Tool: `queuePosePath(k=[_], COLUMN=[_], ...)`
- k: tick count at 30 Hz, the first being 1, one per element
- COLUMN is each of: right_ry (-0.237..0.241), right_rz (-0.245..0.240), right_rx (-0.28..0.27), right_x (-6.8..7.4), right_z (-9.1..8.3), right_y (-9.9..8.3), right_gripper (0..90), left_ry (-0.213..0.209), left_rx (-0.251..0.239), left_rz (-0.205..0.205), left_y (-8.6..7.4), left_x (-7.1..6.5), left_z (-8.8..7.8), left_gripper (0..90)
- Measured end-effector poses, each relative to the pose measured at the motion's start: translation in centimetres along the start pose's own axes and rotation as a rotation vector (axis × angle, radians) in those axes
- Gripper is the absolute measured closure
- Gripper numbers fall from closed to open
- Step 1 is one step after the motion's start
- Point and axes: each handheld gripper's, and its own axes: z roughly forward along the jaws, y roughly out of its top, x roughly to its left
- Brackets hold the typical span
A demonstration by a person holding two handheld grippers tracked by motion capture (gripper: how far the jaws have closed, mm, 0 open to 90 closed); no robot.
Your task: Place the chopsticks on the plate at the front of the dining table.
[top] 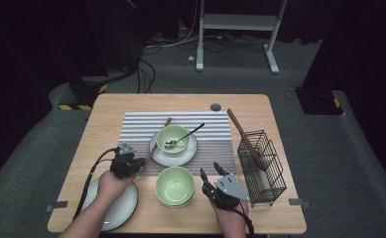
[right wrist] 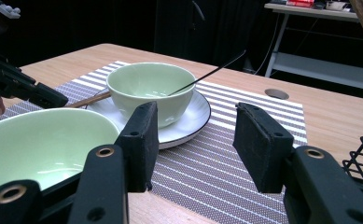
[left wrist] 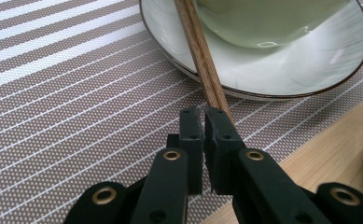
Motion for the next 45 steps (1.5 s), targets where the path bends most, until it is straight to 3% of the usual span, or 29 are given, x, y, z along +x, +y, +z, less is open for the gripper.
queuePosePath(k=[20,45], right_ry=[0.004,0.008], right_rz=[-0.004,-0.007], right_rx=[0.001,0.0], right_x=[0.1,0.2], right_z=[0.0,0.0], right_y=[0.0,0.0], right_gripper=[49.6,49.6], left_ry=[-0.023,-0.037], left_rx=[0.011,0.015], left_rz=[0.033,0.041], left_y=[0.1,0.3], left_x=[-1.4,-2.2], left_z=[0.3,0.8], left_gripper=[85.4,84.3])
